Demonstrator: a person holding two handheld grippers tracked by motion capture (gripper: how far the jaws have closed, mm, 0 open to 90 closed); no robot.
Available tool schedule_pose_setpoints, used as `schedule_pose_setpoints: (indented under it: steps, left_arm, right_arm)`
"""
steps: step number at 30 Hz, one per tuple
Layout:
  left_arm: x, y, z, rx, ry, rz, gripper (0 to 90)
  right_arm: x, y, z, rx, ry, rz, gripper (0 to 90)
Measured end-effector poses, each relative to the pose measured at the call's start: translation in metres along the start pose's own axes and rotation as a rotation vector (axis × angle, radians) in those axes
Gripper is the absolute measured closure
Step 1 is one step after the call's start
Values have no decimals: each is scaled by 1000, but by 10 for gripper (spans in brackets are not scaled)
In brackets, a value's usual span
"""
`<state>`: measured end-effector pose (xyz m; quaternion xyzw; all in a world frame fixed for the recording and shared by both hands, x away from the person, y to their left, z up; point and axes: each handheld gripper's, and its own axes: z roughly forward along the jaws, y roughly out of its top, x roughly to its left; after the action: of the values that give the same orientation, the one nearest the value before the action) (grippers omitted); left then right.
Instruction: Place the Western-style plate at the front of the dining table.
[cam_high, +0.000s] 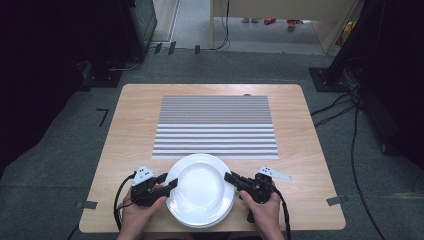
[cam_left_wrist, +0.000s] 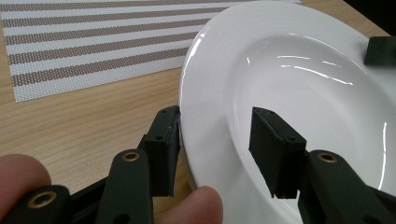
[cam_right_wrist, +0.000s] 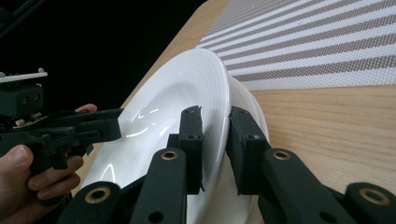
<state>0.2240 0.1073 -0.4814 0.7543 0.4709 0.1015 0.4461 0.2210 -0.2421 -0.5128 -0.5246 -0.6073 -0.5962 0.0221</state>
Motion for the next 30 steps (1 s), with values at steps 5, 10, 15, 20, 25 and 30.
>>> schedule_pose_setpoints:
  steps: [5,10,15,20,25,30]
  left_arm:
    - [-1,-1,1,-12,5,4,527]
    - [-2,-1,0,-18,12,9,531]
    - [-4,-1,-1,-18,29,23,533]
    - [-3,-1,0,-24,30,11,537]
    - [0,-1,1,-1,6,-10,504]
    - [-3,-2,4,14,8,3,500]
  right_arm:
    - [1,0,1,-15,8,-21,777]
    - [3,0,1,-20,7,-44,772]
    - [5,0,1,-26,1,-72,765]
    - [8,0,1,-33,2,-85,764]
    - [9,-1,2,-45,7,-99,764]
    - [11,0,1,-62,18,-125,764]
